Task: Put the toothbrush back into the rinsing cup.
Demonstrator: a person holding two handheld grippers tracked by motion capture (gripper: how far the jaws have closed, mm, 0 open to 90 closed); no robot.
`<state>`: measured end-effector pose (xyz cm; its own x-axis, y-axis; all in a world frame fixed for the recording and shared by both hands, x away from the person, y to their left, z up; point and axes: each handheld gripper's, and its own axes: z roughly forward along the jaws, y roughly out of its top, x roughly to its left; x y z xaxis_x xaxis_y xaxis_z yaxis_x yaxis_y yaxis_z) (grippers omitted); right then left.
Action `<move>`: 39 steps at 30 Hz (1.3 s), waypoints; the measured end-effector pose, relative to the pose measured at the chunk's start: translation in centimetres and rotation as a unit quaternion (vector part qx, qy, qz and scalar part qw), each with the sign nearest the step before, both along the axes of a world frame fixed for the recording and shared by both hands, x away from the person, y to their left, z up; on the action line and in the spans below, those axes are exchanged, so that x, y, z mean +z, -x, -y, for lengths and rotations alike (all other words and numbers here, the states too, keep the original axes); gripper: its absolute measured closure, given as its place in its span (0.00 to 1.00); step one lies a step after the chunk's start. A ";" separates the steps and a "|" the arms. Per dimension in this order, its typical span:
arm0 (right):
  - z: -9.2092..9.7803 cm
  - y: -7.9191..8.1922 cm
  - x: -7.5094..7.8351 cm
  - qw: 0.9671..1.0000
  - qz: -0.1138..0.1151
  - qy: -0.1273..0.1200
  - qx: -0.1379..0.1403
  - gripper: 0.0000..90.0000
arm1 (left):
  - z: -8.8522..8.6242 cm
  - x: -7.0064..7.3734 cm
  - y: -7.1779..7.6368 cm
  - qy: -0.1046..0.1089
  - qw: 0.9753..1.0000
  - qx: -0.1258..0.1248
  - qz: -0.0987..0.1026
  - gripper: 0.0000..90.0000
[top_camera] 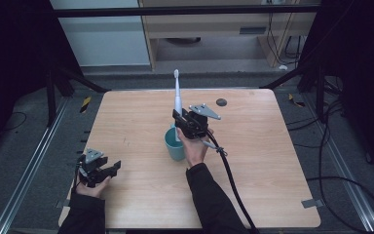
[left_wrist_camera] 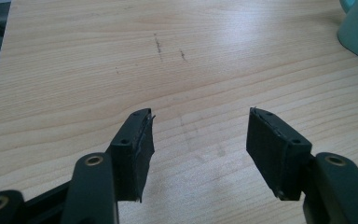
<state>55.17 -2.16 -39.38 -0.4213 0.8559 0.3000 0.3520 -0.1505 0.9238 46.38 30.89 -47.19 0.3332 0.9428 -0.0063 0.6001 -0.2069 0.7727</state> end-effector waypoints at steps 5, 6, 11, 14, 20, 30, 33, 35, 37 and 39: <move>-0.1 -0.2 -0.7 1.000 -0.005 0.007 -0.003 0.74 | 0.0 0.0 0.0 0.000 1.000 0.000 0.000 0.45; -0.1 -0.2 -0.7 1.000 -0.005 0.007 -0.003 0.74 | 0.0 0.0 0.0 0.000 1.000 0.000 0.000 0.45; -0.1 -0.2 -1.6 1.000 -0.015 0.011 -0.007 0.74 | 0.0 0.0 0.0 0.000 1.000 0.000 0.001 0.45; -0.2 -0.2 -1.8 1.000 -0.020 0.015 -0.008 0.74 | 0.0 0.0 0.0 0.000 1.000 0.001 0.001 0.45; -0.6 -0.2 -2.5 0.999 -0.028 0.022 -0.006 0.74 | 0.0 0.0 0.0 0.000 1.000 0.000 0.002 0.45; -0.9 -0.1 -3.4 0.999 -0.042 0.032 -0.009 0.74 | 0.1 0.0 0.0 -0.002 1.000 0.000 0.001 0.45; -0.9 0.0 -3.6 0.998 -0.046 0.040 -0.008 0.73 | 0.1 0.0 0.0 -0.002 1.000 0.000 0.001 0.45; -1.0 0.0 -3.7 0.998 -0.048 0.047 -0.008 0.73 | 0.1 0.0 0.0 -0.002 1.000 0.000 0.002 0.45; -1.1 0.1 -3.7 0.997 -0.052 0.055 -0.007 0.73 | 0.1 0.0 0.0 -0.003 1.000 -0.001 0.001 0.45; -1.1 0.1 -3.8 0.997 -0.055 0.056 -0.007 0.73 | 0.1 0.0 0.0 -0.002 1.000 -0.001 0.001 0.45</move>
<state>55.08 -1.10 -43.15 -0.3786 0.8920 0.2470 0.4514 -0.0550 0.8906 46.36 30.79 -47.19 0.3345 0.9424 -0.0007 0.5977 -0.2115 0.7733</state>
